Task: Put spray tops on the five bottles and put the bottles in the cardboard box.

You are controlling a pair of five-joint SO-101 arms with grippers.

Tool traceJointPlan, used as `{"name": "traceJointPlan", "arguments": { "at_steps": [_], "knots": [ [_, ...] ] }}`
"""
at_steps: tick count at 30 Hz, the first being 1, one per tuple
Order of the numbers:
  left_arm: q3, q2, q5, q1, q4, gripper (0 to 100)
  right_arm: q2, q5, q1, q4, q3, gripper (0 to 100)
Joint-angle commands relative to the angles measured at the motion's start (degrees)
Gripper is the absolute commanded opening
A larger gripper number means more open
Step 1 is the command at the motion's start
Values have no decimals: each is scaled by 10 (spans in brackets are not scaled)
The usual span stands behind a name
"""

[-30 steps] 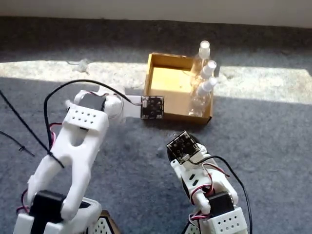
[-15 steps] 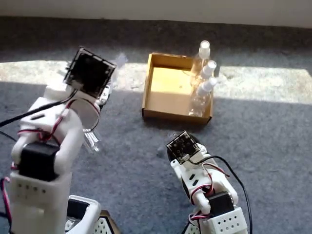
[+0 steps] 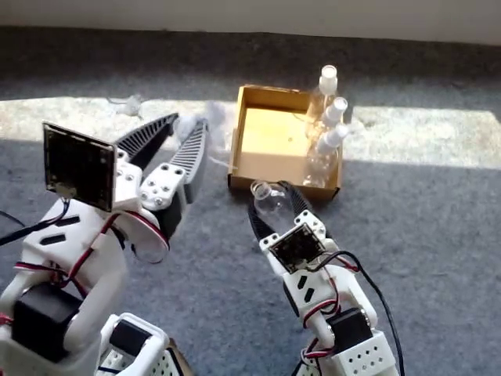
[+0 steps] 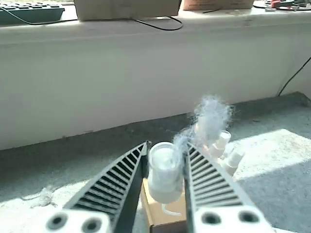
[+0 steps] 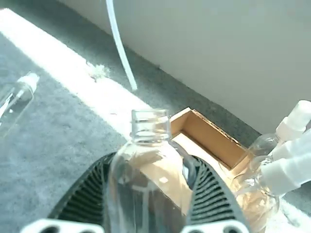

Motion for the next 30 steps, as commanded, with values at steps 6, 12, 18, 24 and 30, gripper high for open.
{"name": "traceJointPlan", "arguments": {
  "at_steps": [6, 12, 18, 24, 30],
  "knots": [
    [-19, -7, 24, 45, 8, 84, 2, -52, -7, -22, 67, 5],
    [-37, -7, 24, 74, 8, 84, 2, -49, -9, 11, 67, 5],
    [-65, -7, 21, 124, 10, 84, 2, -51, -7, 11, 67, 5],
    [-59, -5, 18, 119, 25, 84, 2, -51, -7, 11, 67, 5],
    [-57, -4, -22, 85, 20, 84, 2, -52, -7, 12, 67, 5]
  ]
}}
